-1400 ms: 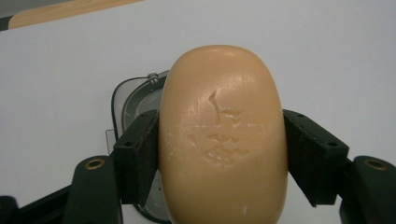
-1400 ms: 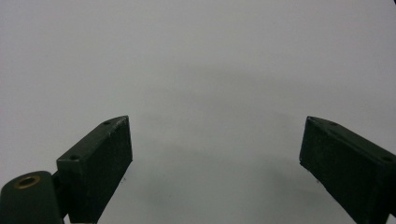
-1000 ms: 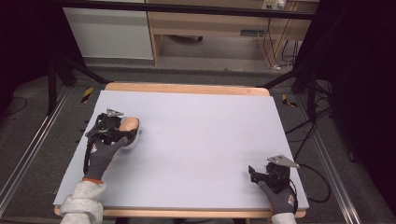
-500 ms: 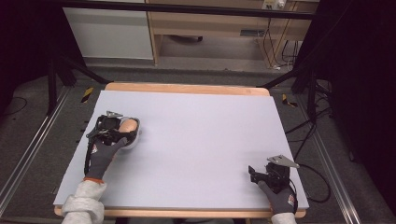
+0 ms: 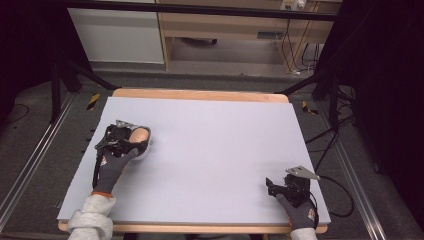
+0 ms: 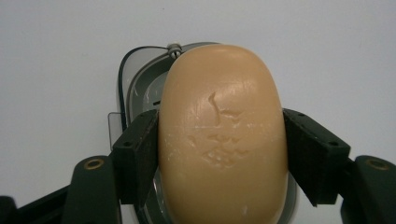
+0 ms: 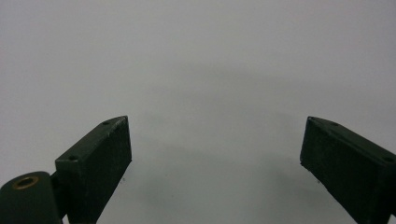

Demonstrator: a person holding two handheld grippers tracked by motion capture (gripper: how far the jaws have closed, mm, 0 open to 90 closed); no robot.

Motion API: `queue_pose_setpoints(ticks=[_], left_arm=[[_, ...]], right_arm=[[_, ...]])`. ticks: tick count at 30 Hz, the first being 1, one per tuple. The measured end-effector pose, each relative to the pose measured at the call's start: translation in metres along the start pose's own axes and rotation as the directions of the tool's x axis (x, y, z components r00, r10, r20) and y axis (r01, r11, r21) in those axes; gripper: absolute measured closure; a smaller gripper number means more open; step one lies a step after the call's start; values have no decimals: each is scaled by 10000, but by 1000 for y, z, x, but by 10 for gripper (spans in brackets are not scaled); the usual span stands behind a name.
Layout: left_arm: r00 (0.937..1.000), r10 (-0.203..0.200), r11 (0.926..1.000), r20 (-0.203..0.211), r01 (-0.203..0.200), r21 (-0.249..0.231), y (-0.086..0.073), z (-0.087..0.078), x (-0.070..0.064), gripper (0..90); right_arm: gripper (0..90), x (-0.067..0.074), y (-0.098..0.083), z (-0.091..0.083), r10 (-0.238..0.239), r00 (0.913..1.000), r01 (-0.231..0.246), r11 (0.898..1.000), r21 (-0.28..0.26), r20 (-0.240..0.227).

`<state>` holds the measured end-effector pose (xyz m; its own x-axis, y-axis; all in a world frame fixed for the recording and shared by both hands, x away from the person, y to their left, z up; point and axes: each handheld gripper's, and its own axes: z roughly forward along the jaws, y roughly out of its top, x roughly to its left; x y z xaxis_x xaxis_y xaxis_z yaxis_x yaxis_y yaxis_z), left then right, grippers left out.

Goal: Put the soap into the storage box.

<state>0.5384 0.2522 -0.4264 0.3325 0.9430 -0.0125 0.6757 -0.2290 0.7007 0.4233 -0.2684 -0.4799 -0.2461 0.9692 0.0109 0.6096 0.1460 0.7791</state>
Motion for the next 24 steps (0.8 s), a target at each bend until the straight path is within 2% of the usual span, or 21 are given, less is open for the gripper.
queue_pose_setpoints(ticks=[2, 4, 10, 17, 24], left_arm=[[10000, 8, 10000, -32, -8, -44, 0, -1, -1, 318], [9997, 57, 9999, -244, -59, -88, 0, -2, -1, 291], [9999, 47, 9999, -147, -49, -118, -2, -4, 1, 298], [9996, 223, 9983, 184, -213, -534, -4, -15, -4, 301], [9973, 373, 9931, 628, -300, -1129, -12, -33, -15, 307]], right_arm=[[90, 0, 0, 0, 3, 10000, -3, 10000, 2, -7], [90, 0, 0, 0, -9, 10000, 9, 10000, -4, 0], [90, 0, 0, 0, -30, 10000, 30, 10000, 21, 1], [90, 1, 0, 0, -11, 10000, 11, 10000, 9, 10], [90, 0, 0, 0, -12, 10000, 12, 10000, -21, 33]])
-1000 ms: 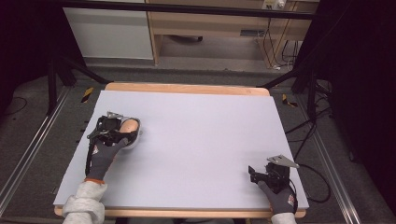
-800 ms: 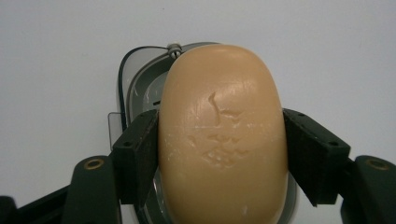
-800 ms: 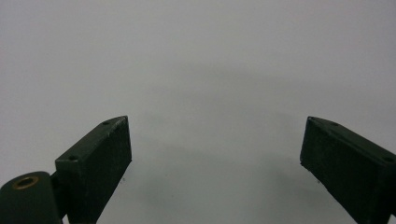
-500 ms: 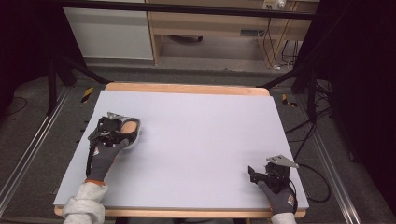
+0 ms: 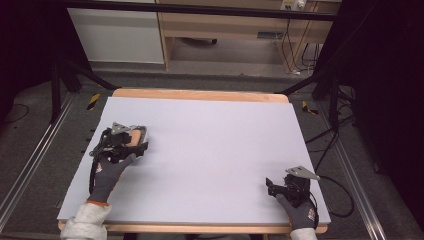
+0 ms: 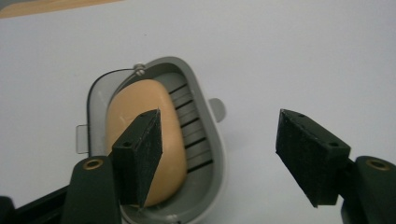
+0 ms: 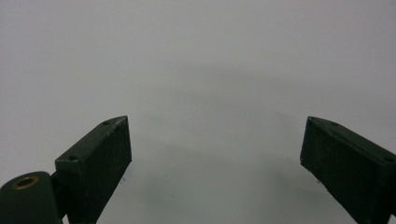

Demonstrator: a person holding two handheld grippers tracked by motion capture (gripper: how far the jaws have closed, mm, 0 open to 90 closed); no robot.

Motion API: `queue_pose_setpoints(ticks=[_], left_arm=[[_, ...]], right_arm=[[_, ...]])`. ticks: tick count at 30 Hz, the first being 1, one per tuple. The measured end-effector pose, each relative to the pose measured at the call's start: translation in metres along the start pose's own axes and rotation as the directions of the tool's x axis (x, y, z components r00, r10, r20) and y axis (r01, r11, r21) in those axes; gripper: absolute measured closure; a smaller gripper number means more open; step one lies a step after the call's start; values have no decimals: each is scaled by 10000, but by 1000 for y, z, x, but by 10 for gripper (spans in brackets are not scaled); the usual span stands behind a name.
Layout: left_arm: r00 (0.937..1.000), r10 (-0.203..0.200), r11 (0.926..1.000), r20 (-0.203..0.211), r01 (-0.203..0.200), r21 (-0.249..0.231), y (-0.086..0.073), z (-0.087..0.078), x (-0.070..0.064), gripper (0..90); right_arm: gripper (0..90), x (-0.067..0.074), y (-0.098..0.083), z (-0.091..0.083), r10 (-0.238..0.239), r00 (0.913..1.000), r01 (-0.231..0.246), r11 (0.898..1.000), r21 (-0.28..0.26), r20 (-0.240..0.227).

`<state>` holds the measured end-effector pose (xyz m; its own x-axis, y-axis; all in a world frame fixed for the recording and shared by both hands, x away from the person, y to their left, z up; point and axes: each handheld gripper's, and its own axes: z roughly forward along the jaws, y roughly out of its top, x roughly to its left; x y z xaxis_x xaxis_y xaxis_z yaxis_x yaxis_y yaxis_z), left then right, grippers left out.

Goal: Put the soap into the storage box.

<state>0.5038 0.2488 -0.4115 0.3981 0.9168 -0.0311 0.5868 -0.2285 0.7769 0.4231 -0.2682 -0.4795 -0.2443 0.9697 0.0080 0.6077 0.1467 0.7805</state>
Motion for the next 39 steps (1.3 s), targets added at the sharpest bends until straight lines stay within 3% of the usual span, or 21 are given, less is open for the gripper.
queue_pose_setpoints(ticks=[6, 10, 21, 29, 39], left_arm=[[9996, 160, 9996, 213, -154, -257, -13, -10, -5, 305], [9992, 6, 9991, 405, 11, -417, -21, -18, -6, 299], [9997, -111, 9976, 204, 125, -685, -56, -33, -3, 257], [9998, 200, 9996, -30, -201, -207, -80, -28, -4, 235], [9996, -80, 10000, -289, 80, 19, -91, -27, 8, 214]], right_arm=[[88, -3, 0, -1, 107, 9999, -107, 9999, -82, 81], [88, -3, 0, -1, 108, 9999, -107, 9999, -85, 109], [82, -6, -2, 0, 247, 9994, -246, 9997, -49, 237], [82, -9, -2, 0, 248, 9992, -246, 9997, -74, 315], [78, -15, -3, 0, 235, 9983, -235, 9997, -8, 532]])
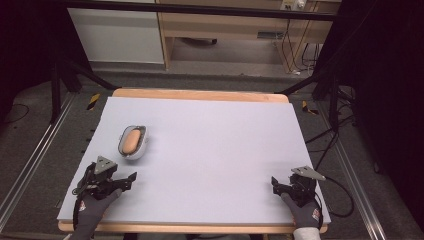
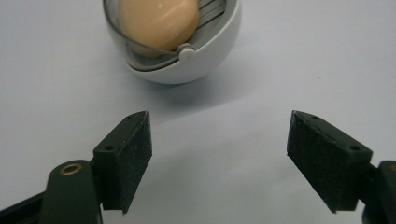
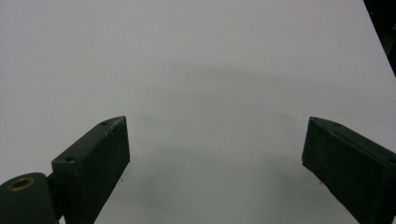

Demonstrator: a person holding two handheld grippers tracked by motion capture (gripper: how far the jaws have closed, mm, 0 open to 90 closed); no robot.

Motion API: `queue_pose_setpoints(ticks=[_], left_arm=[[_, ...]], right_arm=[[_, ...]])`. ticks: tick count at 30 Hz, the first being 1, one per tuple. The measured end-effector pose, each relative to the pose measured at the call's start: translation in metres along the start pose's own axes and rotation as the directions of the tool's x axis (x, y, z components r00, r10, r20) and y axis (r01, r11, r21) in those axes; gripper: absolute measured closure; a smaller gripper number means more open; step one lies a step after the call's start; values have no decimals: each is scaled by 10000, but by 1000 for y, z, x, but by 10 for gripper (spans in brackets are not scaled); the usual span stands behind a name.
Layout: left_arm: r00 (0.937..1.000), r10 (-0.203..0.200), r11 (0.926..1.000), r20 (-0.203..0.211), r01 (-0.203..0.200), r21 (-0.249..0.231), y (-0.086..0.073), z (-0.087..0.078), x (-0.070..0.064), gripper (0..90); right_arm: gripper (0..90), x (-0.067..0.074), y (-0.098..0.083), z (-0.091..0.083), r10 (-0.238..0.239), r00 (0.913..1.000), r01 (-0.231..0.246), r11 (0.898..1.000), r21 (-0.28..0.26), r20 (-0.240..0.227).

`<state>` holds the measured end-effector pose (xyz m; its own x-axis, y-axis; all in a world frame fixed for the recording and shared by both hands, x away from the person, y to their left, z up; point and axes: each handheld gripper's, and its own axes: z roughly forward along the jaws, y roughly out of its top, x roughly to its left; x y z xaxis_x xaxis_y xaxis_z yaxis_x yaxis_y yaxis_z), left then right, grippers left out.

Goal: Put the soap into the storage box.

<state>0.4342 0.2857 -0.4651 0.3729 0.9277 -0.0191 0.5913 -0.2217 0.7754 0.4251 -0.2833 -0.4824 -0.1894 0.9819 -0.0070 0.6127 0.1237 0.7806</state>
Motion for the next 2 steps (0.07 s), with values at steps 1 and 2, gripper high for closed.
queue_pose_setpoints(ticks=[1, 2], left_arm=[[10000, -30, 10000, -50, 30, 36, -1, 1, 2, 214], [9999, -75, 10000, -86, 75, 47, -1, 1, 3, 214]], right_arm=[[78, 0, 0, 0, 11, 10000, -11, 10000, 13, 1], [78, -1, 0, 0, -15, 10000, 15, 10000, 34, 11]])
